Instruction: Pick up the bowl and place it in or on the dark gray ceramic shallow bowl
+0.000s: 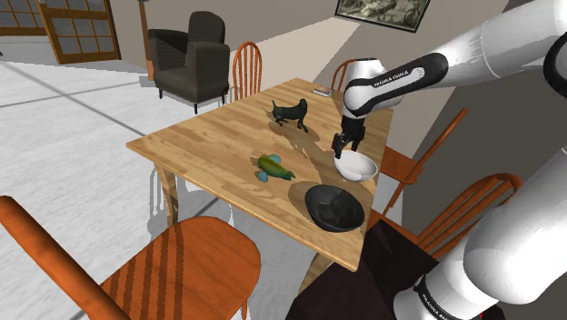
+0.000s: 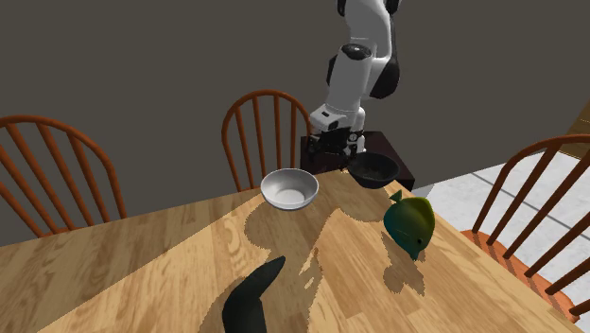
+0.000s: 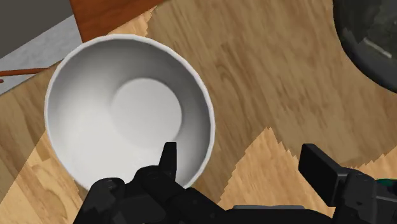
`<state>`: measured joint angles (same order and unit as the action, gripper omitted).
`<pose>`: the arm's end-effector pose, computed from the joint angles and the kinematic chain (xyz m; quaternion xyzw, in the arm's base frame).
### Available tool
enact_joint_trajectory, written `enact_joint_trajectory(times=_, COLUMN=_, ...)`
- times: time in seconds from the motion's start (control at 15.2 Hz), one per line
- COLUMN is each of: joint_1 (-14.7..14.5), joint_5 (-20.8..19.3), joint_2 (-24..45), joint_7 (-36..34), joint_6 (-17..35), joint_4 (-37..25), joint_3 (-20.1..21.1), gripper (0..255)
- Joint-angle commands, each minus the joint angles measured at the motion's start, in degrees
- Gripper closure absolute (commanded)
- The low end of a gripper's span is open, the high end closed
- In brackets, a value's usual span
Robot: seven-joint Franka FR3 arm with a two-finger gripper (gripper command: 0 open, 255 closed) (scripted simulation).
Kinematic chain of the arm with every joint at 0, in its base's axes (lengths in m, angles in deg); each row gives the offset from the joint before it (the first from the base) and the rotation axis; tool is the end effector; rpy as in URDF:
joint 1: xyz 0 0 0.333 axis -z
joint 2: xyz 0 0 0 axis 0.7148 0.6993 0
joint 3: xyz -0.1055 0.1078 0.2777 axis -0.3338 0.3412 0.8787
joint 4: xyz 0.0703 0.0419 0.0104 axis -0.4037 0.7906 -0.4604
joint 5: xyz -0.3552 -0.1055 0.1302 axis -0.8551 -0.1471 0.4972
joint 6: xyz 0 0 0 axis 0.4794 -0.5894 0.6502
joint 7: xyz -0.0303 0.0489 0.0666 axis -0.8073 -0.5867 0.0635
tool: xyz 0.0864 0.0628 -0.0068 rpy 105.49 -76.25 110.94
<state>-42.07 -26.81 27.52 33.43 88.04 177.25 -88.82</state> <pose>0.4827 -0.1615 0.3628 0.9956 -0.0480 -0.0518 0.0610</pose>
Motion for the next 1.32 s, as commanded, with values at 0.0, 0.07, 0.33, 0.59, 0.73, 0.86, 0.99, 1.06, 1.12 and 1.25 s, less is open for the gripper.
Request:
enact_joint_trajectory(times=0.0, joint_1=0.5, joint_5=0.5, joint_2=4.0, joint_7=0.9, joint_6=2.0, joint_4=-1.7, joint_3=-0.5, gripper=0)
enact_joint_trajectory(times=0.07, joint_1=0.7, joint_5=0.9, joint_2=6.3, joint_7=1.4, joint_6=3.0, joint_4=-2.9, joint_3=-0.7, gripper=0)
enact_joint_trajectory(times=0.33, joint_1=1.1, joint_5=1.1, joint_2=8.1, joint_7=1.7, joint_6=5.4, joint_4=-2.2, joint_3=-0.8, gripper=0)
enact_joint_trajectory(times=0.59, joint_1=1.4, joint_5=1.4, joint_2=10.2, joint_7=1.9, joint_6=8.9, joint_4=-0.9, joint_3=-1.0, gripper=0)
enact_joint_trajectory(times=0.73, joint_1=1.4, joint_5=1.4, joint_2=10.2, joint_7=1.9, joint_6=8.9, joint_4=-0.9, joint_3=-1.0, gripper=0)
enact_joint_trajectory(times=0.86, joint_1=1.4, joint_5=1.4, joint_2=10.2, joint_7=1.9, joint_6=8.9, joint_4=-0.9, joint_3=-1.0, gripper=0)
enact_joint_trajectory(times=0.99, joint_1=1.4, joint_5=1.4, joint_2=10.2, joint_7=1.9, joint_6=8.9, joint_4=-0.9, joint_3=-1.0, gripper=0)
enact_joint_trajectory(times=1.06, joint_1=1.4, joint_5=1.4, joint_2=10.2, joint_7=1.9, joint_6=8.9, joint_4=-0.9, joint_3=-1.0, gripper=0)
enact_joint_trajectory(times=1.12, joint_1=1.4, joint_5=1.4, joint_2=10.2, joint_7=1.9, joint_6=8.9, joint_4=-0.9, joint_3=-1.0, gripper=0)
enact_joint_trajectory(times=1.25, joint_1=1.4, joint_5=1.4, joint_2=10.2, joint_7=1.9, joint_6=8.9, joint_4=-0.9, joint_3=-1.0, gripper=255)
